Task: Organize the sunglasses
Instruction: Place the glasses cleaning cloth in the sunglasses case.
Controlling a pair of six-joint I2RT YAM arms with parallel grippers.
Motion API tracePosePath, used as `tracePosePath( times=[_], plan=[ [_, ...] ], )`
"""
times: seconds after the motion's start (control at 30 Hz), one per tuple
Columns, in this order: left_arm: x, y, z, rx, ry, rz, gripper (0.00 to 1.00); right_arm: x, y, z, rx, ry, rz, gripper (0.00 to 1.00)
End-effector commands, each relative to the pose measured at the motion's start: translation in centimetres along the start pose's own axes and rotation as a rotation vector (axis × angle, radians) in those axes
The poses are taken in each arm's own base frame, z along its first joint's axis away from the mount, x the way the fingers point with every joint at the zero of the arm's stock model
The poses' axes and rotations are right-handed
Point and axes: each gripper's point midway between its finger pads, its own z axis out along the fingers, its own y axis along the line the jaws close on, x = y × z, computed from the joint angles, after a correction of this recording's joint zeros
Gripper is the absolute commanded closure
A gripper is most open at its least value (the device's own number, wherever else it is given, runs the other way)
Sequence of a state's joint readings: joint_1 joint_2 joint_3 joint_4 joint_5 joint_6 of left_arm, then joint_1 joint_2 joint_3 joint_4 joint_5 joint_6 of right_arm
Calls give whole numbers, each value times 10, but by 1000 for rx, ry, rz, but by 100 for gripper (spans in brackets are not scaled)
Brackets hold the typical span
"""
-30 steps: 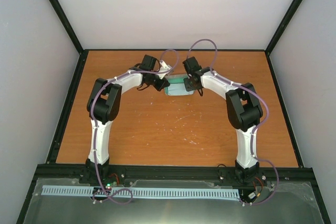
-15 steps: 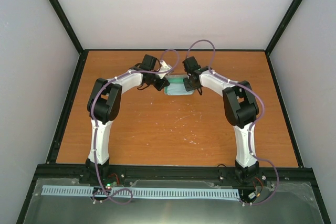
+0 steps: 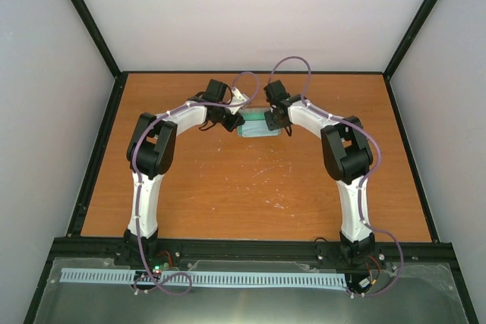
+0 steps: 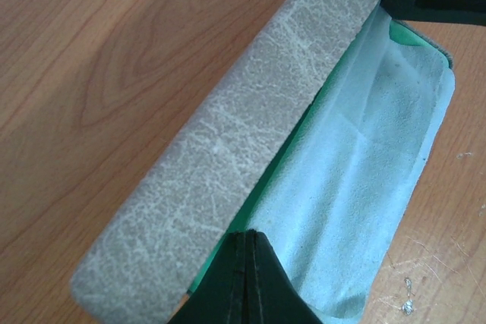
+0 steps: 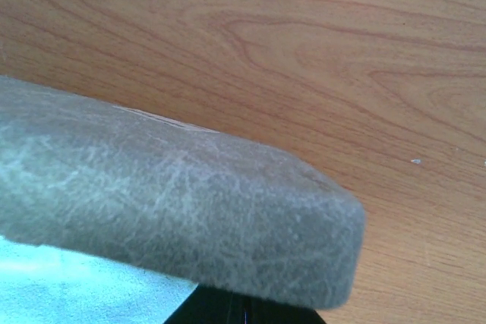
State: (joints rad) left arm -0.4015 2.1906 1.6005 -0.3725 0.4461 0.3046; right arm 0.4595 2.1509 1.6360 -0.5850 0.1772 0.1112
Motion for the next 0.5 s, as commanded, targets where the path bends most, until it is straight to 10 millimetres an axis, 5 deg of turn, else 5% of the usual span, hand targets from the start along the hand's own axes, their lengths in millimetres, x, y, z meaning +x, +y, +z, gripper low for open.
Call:
tracePosePath(
  times=[0.0, 0.47],
  plan=[
    [-12, 6, 2, -25, -19, 25, 100, -2, -5, 9, 12, 2, -2, 97],
    [-15, 14, 5, -56, -28, 31, 99, -8, -7, 10, 26, -18, 10, 97]
  ],
)
